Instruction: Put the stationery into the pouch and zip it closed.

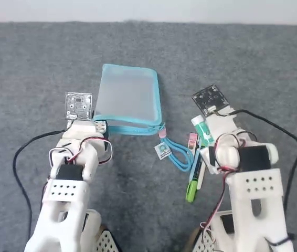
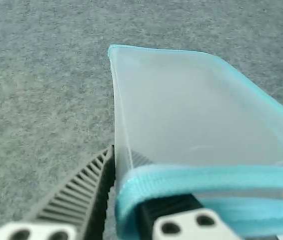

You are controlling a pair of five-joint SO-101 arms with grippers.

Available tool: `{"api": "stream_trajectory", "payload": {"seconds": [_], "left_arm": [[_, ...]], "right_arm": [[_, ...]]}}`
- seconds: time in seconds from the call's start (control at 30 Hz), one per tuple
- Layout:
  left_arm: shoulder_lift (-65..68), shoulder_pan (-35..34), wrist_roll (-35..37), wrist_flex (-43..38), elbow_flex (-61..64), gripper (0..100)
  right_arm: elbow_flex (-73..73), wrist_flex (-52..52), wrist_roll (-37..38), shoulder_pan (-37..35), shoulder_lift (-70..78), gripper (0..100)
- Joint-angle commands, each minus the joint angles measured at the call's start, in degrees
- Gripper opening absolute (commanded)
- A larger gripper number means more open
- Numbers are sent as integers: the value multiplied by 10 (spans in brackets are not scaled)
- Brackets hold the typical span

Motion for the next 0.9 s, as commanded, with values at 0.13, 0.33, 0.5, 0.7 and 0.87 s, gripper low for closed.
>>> {"api": "stream_trajectory", "payload": {"seconds": [0.13, 0.33, 0.5, 0.7, 0.87], "left_arm": [[8, 17, 11, -36, -7, 13], [8, 37, 11, -36, -7, 13], [8, 39, 11, -35, -9, 13], [8, 40, 11, -34, -10, 13], [8, 84, 5, -33, -7, 13]], "right_arm": [[-87, 67, 40, -118, -80, 7], [-91, 122, 66, -243, -115, 7], [-43, 94, 64, -244, -71, 7], [-17, 28, 32, -244, 26, 7], [-47, -3, 16, -244, 102, 7]]}}
